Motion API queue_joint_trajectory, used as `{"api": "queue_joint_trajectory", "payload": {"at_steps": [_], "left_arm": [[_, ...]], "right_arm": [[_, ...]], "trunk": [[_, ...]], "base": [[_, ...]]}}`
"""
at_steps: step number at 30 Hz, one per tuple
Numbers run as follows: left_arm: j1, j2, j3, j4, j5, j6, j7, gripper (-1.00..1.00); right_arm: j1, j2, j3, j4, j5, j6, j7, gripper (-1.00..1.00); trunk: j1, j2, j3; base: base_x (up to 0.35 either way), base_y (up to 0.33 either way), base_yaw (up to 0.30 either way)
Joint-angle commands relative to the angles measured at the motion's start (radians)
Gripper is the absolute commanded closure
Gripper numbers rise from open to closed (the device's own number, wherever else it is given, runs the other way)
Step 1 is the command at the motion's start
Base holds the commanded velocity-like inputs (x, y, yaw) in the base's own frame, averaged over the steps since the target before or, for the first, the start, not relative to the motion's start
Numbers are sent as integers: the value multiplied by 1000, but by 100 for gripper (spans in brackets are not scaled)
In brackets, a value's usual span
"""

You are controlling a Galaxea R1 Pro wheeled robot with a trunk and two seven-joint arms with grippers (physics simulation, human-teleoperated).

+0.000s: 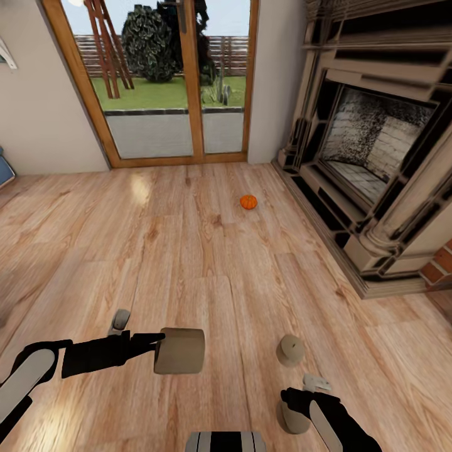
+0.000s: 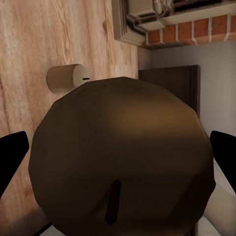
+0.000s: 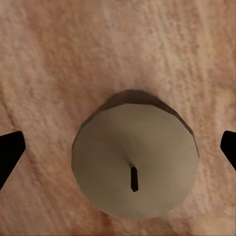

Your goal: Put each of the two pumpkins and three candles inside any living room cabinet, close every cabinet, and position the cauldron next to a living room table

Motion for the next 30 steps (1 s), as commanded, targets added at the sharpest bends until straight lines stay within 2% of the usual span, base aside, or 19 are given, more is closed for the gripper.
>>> {"api": "queue_joint_trajectory", "payload": {"at_steps": [1,6,21,22,24,26,27,30], "left_arm": [[-1,1,-1,0,-5,1,-8,100],[-1,1,-1,-1,-5,1,-9,100],[-1,6,1,-8,4,3,-23,100],[-1,8,1,-8,4,3,-41,100],[1,18,2,-9,4,5,-114,100],[8,41,2,-11,4,5,-187,100],[15,58,2,-12,0,5,-263,100],[20,68,2,-12,-6,5,-326,100]], "right_arm": [[-1,-1,6,-1,-11,3,-10,-100],[-1,-1,6,0,-11,-3,-10,-100],[-1,-1,6,22,-8,-15,-8,-100],[-1,-1,6,23,-8,-15,-8,-100],[-1,-1,6,24,-8,-15,-8,-100],[-1,-1,6,24,-7,-15,-8,-100],[-1,-1,6,24,-7,-15,-8,-100],[-1,-1,6,24,-7,-15,-8,-100]], "trunk": [[0,0,-1],[0,0,-1],[7,-4,-59],[7,-4,-63],[7,-4,-63],[7,-4,-63],[7,-4,-63],[7,-4,-63]], "base": [[25,0,0],[7,0,0],[0,0,0],[0,0,0],[0,0,0],[0,0,0],[0,0,0],[0,0,0]]}}
